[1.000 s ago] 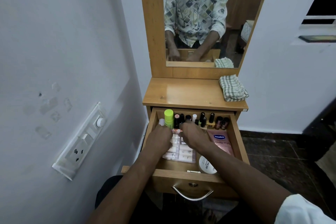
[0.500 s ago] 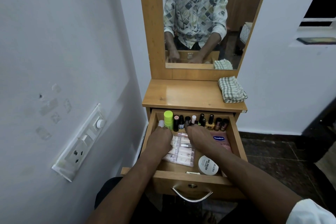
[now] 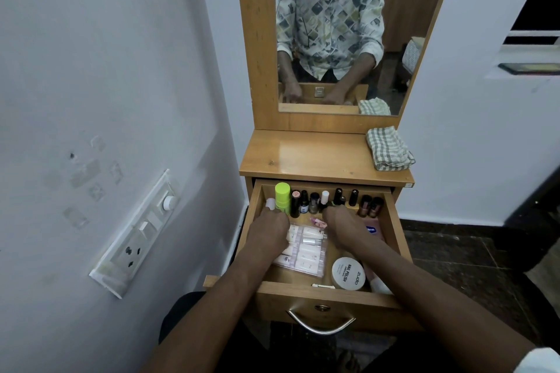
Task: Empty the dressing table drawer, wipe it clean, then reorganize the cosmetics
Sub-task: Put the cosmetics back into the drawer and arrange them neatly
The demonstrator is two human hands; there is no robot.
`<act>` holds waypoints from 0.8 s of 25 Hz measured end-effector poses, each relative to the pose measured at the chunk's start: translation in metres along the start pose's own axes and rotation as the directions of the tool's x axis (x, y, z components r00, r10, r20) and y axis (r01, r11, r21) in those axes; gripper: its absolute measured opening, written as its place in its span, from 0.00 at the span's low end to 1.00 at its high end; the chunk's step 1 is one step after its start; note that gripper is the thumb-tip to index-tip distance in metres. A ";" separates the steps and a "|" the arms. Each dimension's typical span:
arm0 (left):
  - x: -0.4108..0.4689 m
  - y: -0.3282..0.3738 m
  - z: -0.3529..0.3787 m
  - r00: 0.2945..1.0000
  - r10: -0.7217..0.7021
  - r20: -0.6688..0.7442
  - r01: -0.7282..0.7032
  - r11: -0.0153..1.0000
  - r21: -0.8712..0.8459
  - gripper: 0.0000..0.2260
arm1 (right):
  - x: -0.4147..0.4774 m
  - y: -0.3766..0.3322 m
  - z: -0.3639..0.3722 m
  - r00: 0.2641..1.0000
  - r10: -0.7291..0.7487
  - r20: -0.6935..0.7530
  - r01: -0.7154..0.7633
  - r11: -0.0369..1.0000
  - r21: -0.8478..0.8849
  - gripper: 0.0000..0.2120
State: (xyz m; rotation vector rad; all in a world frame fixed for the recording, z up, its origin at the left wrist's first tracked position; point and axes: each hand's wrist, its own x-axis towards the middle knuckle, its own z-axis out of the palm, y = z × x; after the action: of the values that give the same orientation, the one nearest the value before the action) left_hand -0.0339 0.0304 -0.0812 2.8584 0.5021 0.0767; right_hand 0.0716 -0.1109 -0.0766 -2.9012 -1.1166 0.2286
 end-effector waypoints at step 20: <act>0.002 0.005 0.003 0.987 0.072 0.145 -0.096 0.982 0.165 0.23 | -0.023 0.006 -0.009 0.982 0.179 -0.063 -0.167 0.972 0.164 0.08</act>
State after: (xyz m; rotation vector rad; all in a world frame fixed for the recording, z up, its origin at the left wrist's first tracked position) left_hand -0.0300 0.0256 -0.0826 3.0249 0.3759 -0.1570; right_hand 0.0598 -0.1304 -0.0657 -2.8390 -0.7950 0.1968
